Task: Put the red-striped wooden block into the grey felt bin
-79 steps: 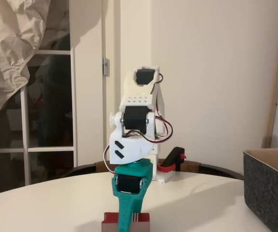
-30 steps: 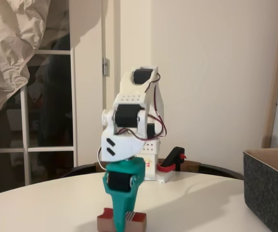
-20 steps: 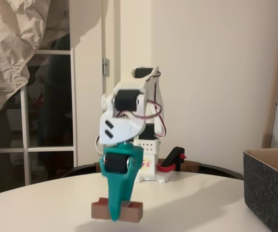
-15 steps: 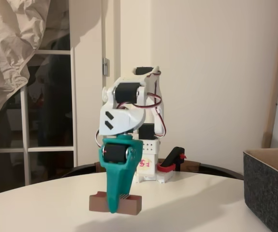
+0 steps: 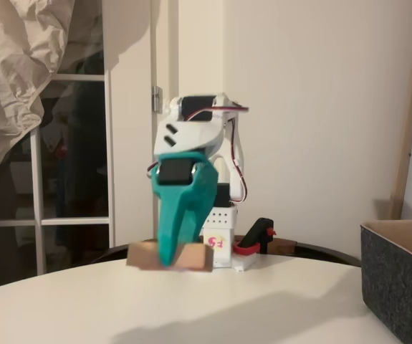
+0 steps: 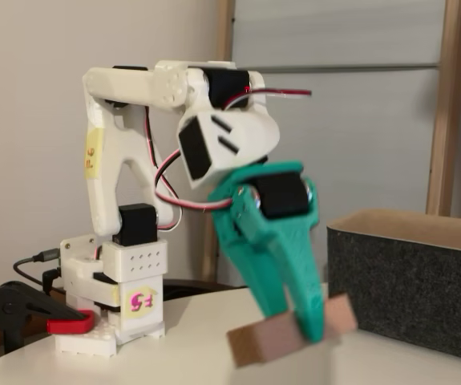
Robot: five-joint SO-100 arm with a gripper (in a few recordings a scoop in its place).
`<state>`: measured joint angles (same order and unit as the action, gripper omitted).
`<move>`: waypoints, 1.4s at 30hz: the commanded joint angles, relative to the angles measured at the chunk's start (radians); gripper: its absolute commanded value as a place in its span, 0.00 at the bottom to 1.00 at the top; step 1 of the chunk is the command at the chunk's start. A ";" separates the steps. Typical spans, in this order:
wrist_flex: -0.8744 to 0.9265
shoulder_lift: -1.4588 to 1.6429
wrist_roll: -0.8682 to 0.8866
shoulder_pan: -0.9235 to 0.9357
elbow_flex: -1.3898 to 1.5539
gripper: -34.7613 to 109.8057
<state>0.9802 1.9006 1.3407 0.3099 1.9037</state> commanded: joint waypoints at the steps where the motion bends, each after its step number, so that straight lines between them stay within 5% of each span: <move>1: -0.020 0.114 -0.018 -0.031 -0.005 0.26; 27: -0.020 0.149 -0.293 -0.560 -0.189 0.24; 42: -0.020 -0.126 -0.376 -0.739 -0.505 0.24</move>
<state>0.9756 1.8193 0.9741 -0.3988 1.4849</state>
